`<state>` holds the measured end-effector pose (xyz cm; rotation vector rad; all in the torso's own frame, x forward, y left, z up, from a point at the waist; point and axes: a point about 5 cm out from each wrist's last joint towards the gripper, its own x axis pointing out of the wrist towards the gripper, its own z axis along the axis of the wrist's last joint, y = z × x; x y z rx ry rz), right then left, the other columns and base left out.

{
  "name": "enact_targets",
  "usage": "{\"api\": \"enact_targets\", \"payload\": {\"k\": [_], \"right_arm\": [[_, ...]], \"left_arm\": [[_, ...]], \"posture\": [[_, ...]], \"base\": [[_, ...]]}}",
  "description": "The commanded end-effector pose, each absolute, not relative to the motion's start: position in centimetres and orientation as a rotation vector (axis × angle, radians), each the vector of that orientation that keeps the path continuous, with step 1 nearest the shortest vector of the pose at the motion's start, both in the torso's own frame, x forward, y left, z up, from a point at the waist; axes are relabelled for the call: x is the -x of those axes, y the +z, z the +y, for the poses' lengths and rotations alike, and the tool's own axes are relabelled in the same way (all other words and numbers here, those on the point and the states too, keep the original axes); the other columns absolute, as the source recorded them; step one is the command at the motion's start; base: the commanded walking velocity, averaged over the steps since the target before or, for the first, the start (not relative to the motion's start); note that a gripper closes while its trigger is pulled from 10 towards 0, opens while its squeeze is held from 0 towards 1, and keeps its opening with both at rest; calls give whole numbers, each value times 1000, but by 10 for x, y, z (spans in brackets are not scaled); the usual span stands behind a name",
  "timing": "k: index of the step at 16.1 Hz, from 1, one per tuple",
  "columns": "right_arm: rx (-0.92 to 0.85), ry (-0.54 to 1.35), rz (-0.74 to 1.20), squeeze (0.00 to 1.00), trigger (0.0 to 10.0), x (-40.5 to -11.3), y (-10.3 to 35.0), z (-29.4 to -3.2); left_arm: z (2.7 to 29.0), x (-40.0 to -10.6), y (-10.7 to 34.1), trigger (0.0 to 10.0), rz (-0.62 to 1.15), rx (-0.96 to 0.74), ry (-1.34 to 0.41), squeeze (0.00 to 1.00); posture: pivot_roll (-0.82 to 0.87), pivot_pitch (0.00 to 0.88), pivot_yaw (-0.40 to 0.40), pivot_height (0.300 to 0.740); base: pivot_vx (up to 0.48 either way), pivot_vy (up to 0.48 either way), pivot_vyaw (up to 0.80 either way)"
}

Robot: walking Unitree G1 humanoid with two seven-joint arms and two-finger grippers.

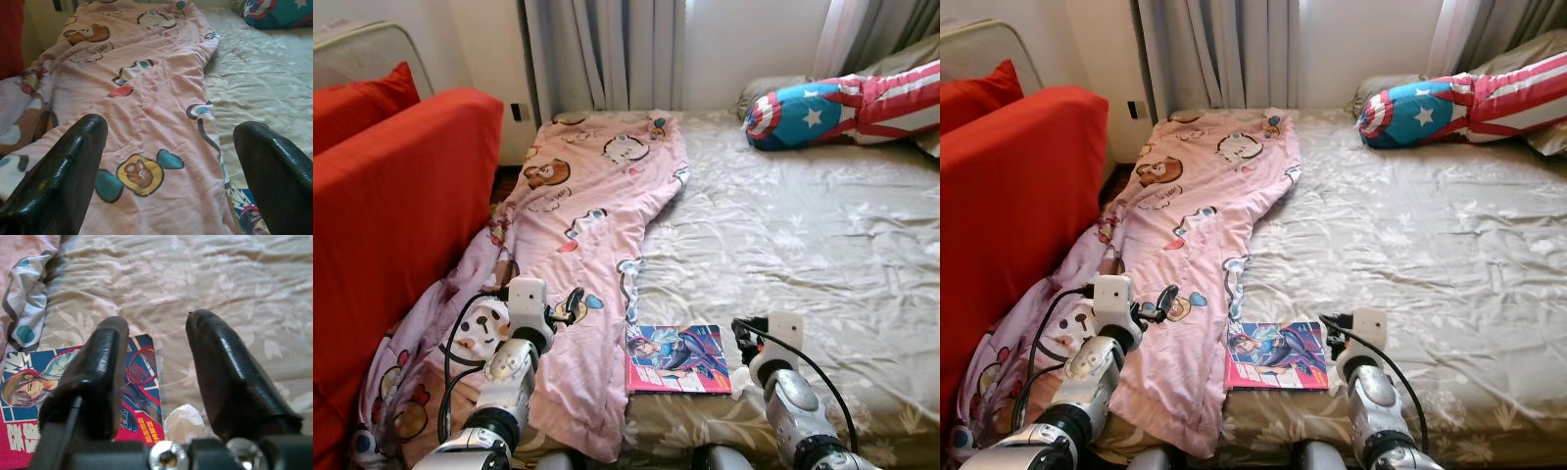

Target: Clean up the room

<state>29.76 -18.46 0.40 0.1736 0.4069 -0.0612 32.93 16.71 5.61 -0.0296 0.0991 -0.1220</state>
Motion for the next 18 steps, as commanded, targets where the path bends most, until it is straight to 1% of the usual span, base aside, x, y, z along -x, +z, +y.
{"api": "enact_targets", "payload": {"k": [1, 4, 6, 7, 8, 9, 10, 13, 15, 16, 18], "right_arm": [[-211, -81, 437, 1000, 10000, -299, 3, -182], [-221, -100, 483, 1000, 10000, -291, -6, -183], [-212, -133, 505, 1000, 10000, -283, -13, -189], [-179, -136, 507, 541, 10000, -279, -15, -193], [-154, -134, 507, 0, 10000, -279, -14, -197], [-177, -150, 506, 0, 10000, -279, -14, -201], [-218, -189, 503, 0, 10000, -277, -14, -208], [-311, -238, 495, 0, 10000, -275, -16, -210], [-374, -275, 499, 0, 10000, -273, -18, -210], [-372, -275, 495, 0, 10000, -273, -17, -209], [-313, -239, 460, 0, 10000, -275, -14, -206]], "left_arm": [[164, -334, 59, 10000, 105, 29, -129, 0], [169, -326, 52, 10000, 126, 20, -121, 0], [171, -322, 48, 10000, 127, 24, -114, 0], [170, -320, 47, 10000, 117, 28, -112, 0], [169, -320, 48, 10000, 115, 33, -112, 0], [167, -318, 47, 10000, 112, 37, -115, 0], [163, -315, 44, 10000, 108, 42, -122, 0], [161, -306, 38, 10000, 113, 42, -123, 0], [165, -299, 37, 10000, 103, 35, -121, 0], [169, -298, 39, 10000, 92, 31, -114, 0], [174, -297, 45, 10000, 70, 13, -112, 0]], "posture": [[-46, 0, 18, 622], [-44, 0, 25, 622], [-37, 0, 20, 622], [-38, 0, 20, 622], [-43, 0, 19, 622], [-48, 3, 17, 622], [-49, 27, 13, 622], [-41, 71, 7, 622], [-32, 104, 7, 622], [-27, 114, 6, 622], [-22, 149, 4, 622]], "base": [[0, 0, 0], [0, 0, 0], [0, 0, 0], [0, 0, 0], [0, 0, 0], [0, 0, 0], [0, 0, 0], [0, 0, 0], [0, 0, 0], [0, 0, 0], [0, 0, 0]]}}
